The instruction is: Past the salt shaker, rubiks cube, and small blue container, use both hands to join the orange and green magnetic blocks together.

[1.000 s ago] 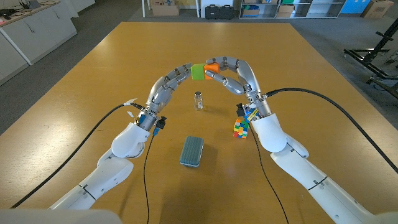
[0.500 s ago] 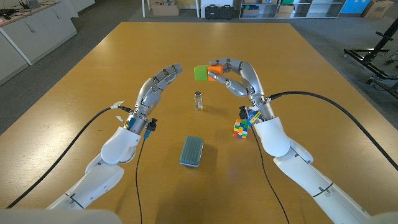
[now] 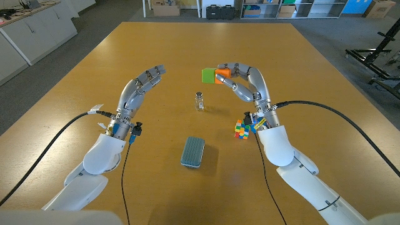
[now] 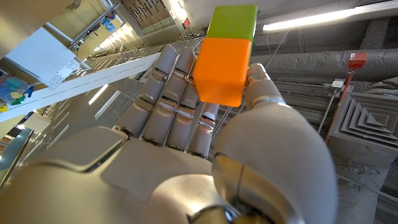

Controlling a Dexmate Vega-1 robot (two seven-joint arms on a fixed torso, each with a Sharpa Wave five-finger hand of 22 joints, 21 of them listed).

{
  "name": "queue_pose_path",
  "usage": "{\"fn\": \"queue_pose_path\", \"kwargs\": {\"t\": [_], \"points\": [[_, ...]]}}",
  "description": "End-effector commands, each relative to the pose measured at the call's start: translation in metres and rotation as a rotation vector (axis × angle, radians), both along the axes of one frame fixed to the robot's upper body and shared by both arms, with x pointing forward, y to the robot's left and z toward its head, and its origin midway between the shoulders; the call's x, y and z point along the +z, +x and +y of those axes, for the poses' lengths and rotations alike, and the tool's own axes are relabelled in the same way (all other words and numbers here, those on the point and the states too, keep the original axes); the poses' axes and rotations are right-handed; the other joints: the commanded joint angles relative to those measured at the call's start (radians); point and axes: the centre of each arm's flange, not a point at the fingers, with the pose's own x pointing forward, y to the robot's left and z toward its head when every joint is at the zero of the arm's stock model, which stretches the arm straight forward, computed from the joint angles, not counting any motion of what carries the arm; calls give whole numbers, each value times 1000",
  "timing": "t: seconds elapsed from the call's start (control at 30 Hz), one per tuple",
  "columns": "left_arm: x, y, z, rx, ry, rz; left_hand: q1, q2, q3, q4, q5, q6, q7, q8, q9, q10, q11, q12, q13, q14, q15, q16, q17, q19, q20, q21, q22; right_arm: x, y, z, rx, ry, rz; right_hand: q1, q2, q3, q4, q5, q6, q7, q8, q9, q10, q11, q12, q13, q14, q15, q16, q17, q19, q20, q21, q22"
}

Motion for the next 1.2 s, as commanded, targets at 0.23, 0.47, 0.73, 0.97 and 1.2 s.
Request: {"fn": "queue_pose_path", "kwargs": {"t": [0.23, 0.47, 0.73, 0.97, 1.2], "points": [[7, 30, 0, 117, -22, -2, 2, 14, 9, -1, 5, 19, 1, 8, 3, 18, -1, 11, -1, 16, -42, 9, 1, 8, -6, 6, 2, -8, 30, -41, 3, 69, 58, 163, 157, 3, 4, 4, 85, -73, 3, 3, 152, -140, 4, 3, -7, -82, -5, 3, -3, -66, 9, 1], [13, 42, -7, 191, -21, -10, 2, 17, 10, 0, 5, 21, 1, 8, 3, 21, 2, 11, -1, 18, -43, 9, 1, 9, -10, 6, 2, -11, 41, -63, -14, 83, 67, 163, 157, 2, 4, 4, 86, -73, 3, 3, 151, -143, 4, 4, -8, -82, -6, 3, -4, -65, 10, 1], [16, 56, -11, 192, -37, 14, 1, 25, 14, 2, 6, 39, -3, 14, 3, 30, 0, 14, -1, 26, -48, 12, 1, 14, -14, 8, 2, -9, 52, -80, -21, 97, 66, 164, 157, 2, 3, 4, 84, -72, 2, 3, 152, -142, 4, 4, -9, -82, -7, 4, -5, -65, 11, 1], [19, 58, -12, 247, -39, 9, 2, 29, 16, 2, 7, 42, -4, 14, 3, 34, 0, 15, -1, 28, -49, 12, 1, 14, -17, 8, 2, -9, 57, -89, -27, 111, 75, 164, 156, 1, 4, 4, 84, -71, 1, 3, 153, -143, 4, 5, -11, -81, -8, 4, -7, -64, 12, 1], [19, 57, -10, 266, -36, 5, 4, 36, 21, 2, 8, 49, -3, 17, 2, 37, 3, 16, -2, 33, -50, 13, 1, 15, -22, 8, 2, -8, 61, -87, -19, 116, 76, 162, 155, 0, 4, 3, 81, -69, -1, 3, 153, -142, 3, 6, -15, -77, -10, 4, -9, -64, 13, 0]]}}
